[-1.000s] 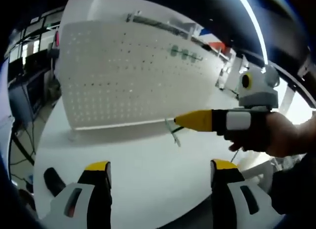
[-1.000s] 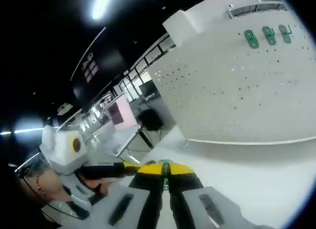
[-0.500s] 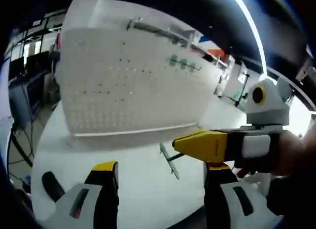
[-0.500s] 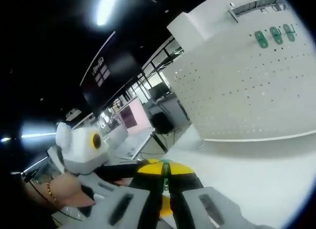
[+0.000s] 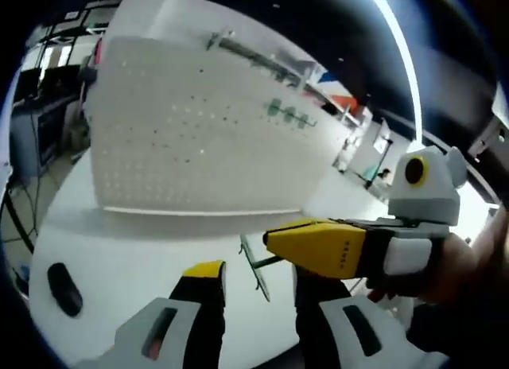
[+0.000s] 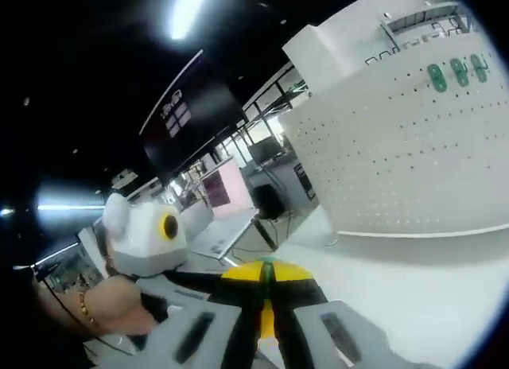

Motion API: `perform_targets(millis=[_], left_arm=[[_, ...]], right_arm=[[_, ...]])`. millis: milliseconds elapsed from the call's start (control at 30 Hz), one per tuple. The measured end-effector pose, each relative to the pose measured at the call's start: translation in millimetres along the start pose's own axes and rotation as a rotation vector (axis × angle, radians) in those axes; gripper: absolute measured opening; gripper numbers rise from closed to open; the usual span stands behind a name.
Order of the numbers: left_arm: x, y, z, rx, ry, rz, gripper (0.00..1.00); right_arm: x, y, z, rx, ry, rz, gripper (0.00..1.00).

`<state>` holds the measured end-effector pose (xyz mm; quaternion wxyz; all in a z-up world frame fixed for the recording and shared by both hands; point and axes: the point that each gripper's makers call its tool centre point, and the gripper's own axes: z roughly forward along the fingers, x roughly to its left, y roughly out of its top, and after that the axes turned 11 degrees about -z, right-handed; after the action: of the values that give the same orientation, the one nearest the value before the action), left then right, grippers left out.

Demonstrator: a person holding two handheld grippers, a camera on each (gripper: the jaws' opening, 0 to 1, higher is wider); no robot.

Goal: Insert the hook assembly into the mounting plate slot until the hook locks in place.

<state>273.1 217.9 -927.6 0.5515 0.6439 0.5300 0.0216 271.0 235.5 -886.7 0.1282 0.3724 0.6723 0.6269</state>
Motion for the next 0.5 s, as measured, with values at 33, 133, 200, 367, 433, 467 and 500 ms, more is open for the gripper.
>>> perform_targets(millis=[33,133,200,367,433,467,500], left_arm=[[-1.1,0.8,-0.6,-0.004,-0.01,-0.001,0.24],[-1.7,2.2,-1.1,-0.01,-0.017,0.0,0.1],[-2.2,2.0,-0.9,-0.008,-0.027,-0.015,0.09],[-3.8,1.3,-0.7,-0.01,-0.043,-0.042,0.06],[-4.1,1.6,-0.9,-0.012,-0.046,-0.049,0.06],[-4.2,2.0,-1.1,-0.012,-0.048,-0.052,0.05],[-4.3,1.9,-1.3,-0.011,-0.05,-0.052,0.05]], right_arm=[[-0.2,0.3,0.0,0.0,-0.001,-0.003,0.0],[-0.6,1.3,-0.9,-0.004,-0.004,-0.004,0.0],[-0.9,1.6,-1.2,-0.006,-0.007,-0.007,0.0],[0.0,2.7,-0.7,-0.005,-0.01,-0.031,0.0],[0.1,3.3,-0.7,-0.006,-0.012,-0.034,0.0],[0.3,3.4,-0.8,-0.007,-0.012,-0.036,0.0],[0.7,3.7,-1.0,-0.007,-0.012,-0.041,0.0]])
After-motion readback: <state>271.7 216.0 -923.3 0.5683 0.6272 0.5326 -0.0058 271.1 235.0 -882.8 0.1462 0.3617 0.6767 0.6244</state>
